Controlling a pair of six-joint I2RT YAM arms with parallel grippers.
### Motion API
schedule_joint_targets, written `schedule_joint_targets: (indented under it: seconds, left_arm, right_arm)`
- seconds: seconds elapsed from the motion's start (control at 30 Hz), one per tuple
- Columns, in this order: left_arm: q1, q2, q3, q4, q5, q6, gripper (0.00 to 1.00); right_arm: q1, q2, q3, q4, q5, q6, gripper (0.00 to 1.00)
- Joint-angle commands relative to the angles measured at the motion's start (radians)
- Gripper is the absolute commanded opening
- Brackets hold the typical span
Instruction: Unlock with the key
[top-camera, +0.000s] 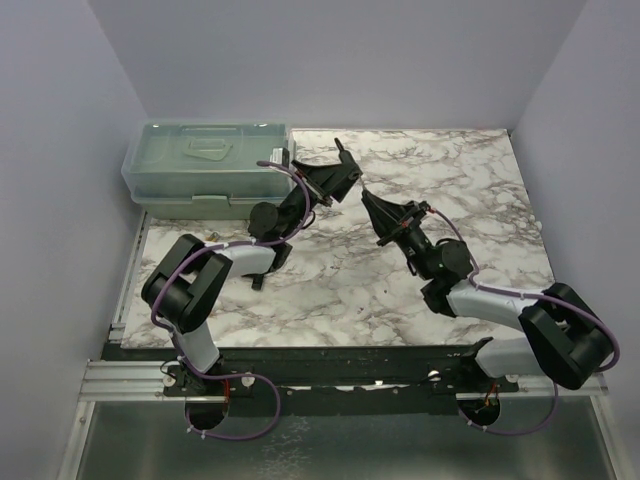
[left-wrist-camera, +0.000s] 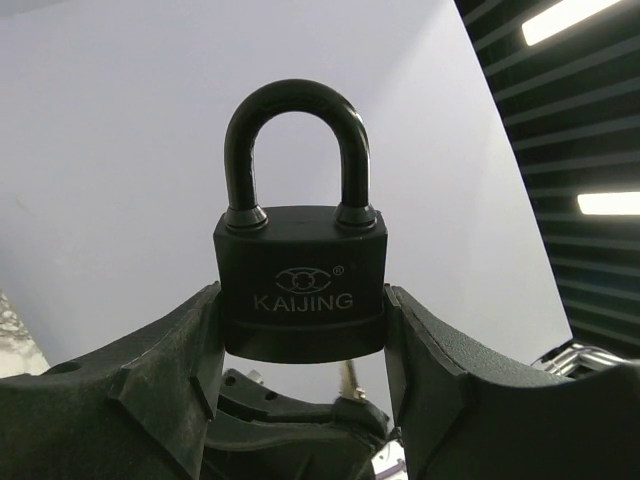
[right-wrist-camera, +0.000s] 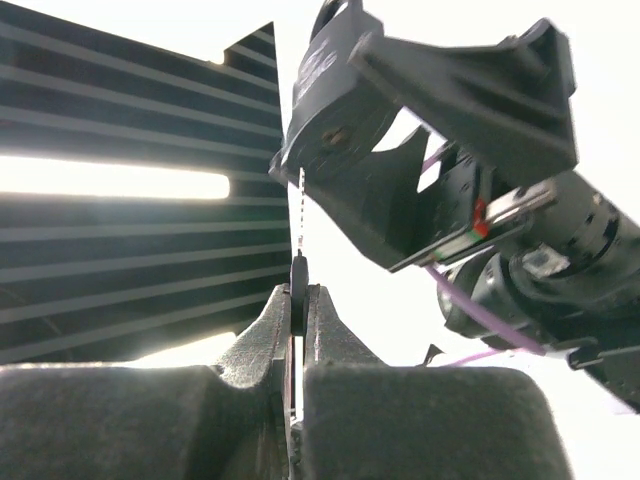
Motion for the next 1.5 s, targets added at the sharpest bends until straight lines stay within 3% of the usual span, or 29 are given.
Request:
schedule_joint_targets:
  seconds: [0.0, 0.4, 0.73, 1.47]
  left_arm:
    - [0.046, -0.022, 0.001, 0.2, 0.001, 0.012, 0.0]
    - [0.051, -0.019, 0.003, 0.2, 0.013, -0.005, 0.0]
    - [0.048, -0.036, 0.025, 0.199, 0.027, -0.026, 0.0]
    - [0.044, -0.043, 0.028, 0.201, 0.065, -0.017, 0.0]
  right_arm:
    - [0.005, -0.085, -0.029, 0.013, 0.027, 0.086, 0.0]
    - [0.013, -0.077, -0.03, -0.03, -0.053, 0.075, 0.0]
    - [0.029, 0.161, 0.032, 0.304, -0.037, 0.151, 0.0]
    - [0.029, 0.262, 0.078, 0.442, 0.021, 0.197, 0.0]
